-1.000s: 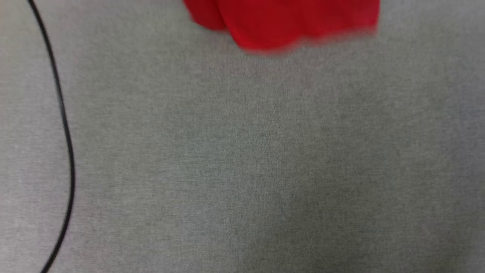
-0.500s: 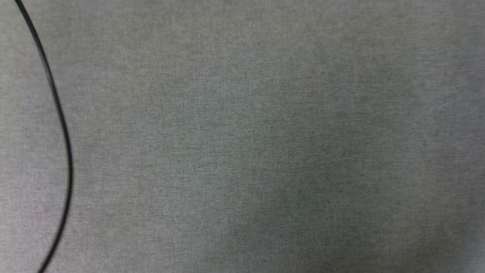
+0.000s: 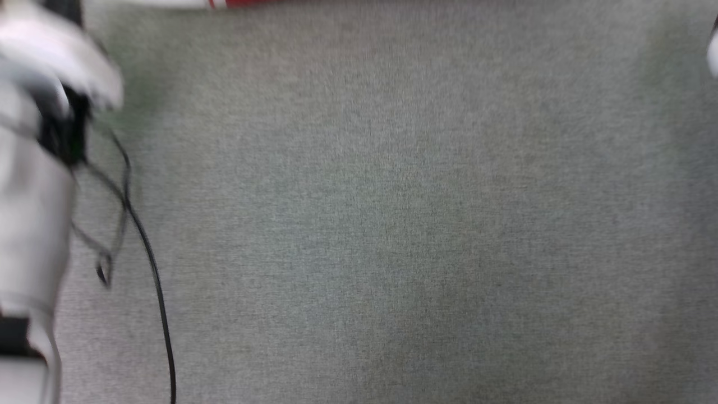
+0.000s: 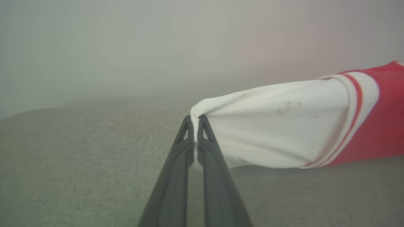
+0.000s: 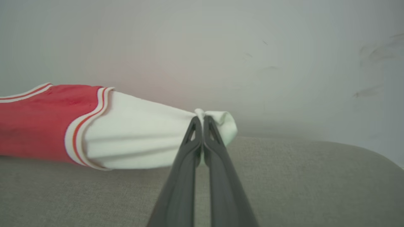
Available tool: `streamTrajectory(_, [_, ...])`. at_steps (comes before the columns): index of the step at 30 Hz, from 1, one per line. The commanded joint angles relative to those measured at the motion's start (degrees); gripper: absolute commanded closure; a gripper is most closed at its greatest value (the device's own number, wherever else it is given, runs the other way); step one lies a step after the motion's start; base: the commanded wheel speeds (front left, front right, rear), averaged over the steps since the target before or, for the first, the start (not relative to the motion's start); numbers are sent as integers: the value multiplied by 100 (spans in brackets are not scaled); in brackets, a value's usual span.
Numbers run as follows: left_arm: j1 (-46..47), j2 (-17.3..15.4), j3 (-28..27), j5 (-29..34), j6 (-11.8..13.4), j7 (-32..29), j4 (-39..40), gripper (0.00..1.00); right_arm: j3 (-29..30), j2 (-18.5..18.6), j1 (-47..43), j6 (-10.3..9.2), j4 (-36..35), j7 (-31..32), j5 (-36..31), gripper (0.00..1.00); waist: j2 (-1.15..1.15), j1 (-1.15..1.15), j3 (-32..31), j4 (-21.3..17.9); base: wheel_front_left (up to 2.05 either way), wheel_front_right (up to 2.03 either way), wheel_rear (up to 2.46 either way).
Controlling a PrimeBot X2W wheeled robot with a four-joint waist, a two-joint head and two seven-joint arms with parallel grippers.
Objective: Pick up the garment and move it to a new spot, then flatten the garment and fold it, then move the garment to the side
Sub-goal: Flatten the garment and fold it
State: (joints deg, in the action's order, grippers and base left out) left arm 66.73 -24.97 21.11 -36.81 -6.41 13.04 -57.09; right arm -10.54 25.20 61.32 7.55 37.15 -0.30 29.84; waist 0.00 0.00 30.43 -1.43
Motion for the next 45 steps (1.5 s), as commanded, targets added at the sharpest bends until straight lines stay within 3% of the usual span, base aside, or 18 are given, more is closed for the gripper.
streamTrajectory(1, [-277,-76,-90,-70,14,72,37,100,79,80,-304,-12,-64,-87,102,100,0,0,-233,24,0,0,0])
streamTrajectory(6, [-1588,-129,-281,-230,16,198,358,100,289,18,-1735,-14,-365,-320,385,100,0,0,-758,9,0,0,0])
streamTrajectory(20, [-5263,200,-990,-408,693,221,2138,100,903,-724,-4730,-14,-948,-283,402,100,0,0,-2123,-76,0,0,0])
streamTrajectory(30, [-6777,291,-910,-503,1007,95,2831,100,1768,-1394,-6418,-14,-1513,-38,158,100,0,0,-2748,91,0,0,0])
streamTrajectory(38, [-7316,330,-748,-440,1198,-49,3318,100,2238,-1885,-7260,-13,-2149,313,-347,100,0,0,-2835,182,0,0,0])
streamTrajectory(40, [-7300,365,-673,-388,1216,-52,3447,100,2248,-1945,-7258,-12,-2294,387,-446,78,0,0,-2785,198,0,0,0])
streamTrajectory(41, [-7266,374,-620,-333,1227,-53,3505,100,2253,-1965,-7238,-12,-2364,409,-475,53,0,0,-2744,215,0,0,0])
streamTrajectory(42, [-7221,395,-583,-309,1245,-50,3571,100,2218,-1992,-7196,-12,-2423,440,-482,5,0,0,-2703,230,0,0,0])
streamTrajectory(43, [-7191,414,-541,-265,1243,-48,3620,100,2206,-1996,-7144,-11,-2512,406,-524,0,0,0,-2685,253,0,0,0])
streamTrajectory(45, [-7127,448,-479,-205,1256,-17,3720,100,2208,-1990,-7069,-9,-2631,421,-538,0,0,0,-2646,310,0,0,0])
